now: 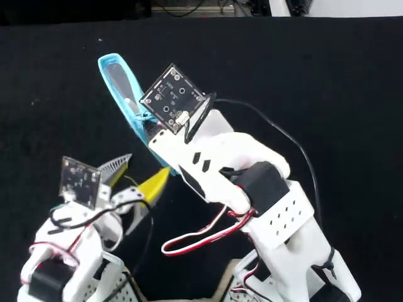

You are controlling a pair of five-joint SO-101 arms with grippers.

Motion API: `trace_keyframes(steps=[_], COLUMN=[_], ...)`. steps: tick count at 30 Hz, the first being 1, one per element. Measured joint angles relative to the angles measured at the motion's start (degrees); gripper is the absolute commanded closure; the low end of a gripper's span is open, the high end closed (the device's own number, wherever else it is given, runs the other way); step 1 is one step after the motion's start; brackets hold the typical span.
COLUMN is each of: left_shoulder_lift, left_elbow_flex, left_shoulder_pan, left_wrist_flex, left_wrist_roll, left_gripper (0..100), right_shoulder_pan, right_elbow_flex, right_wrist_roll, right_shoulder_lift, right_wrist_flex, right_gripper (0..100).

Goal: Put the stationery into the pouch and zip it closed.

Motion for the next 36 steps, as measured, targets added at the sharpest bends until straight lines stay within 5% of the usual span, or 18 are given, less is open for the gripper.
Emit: trace_keyframes(steps=[9, 30, 36], left_shoulder_lift=[-0.09, 0.0, -0.09], left_elbow_flex=[7.82, 6.15, 1.58], left_shoulder_pan=[-13.1, -18.29, -18.37], left_wrist_flex=[-9.32, -9.32, -2.9], left_wrist_roll=[0.0, -7.82, -7.82], left_gripper=[74, 74, 74], right_shoulder_pan=[0.0, 0.0, 0.0], right_elbow_flex=[0.0, 0.0, 0.0], right_wrist_roll=[0.0, 0.0, 0.0], right_shoulder_lift=[0.0, 0.0, 0.0], right_wrist_flex=[1.32, 0.88, 0.88], right_gripper=[98.7, 98.7, 98.7])
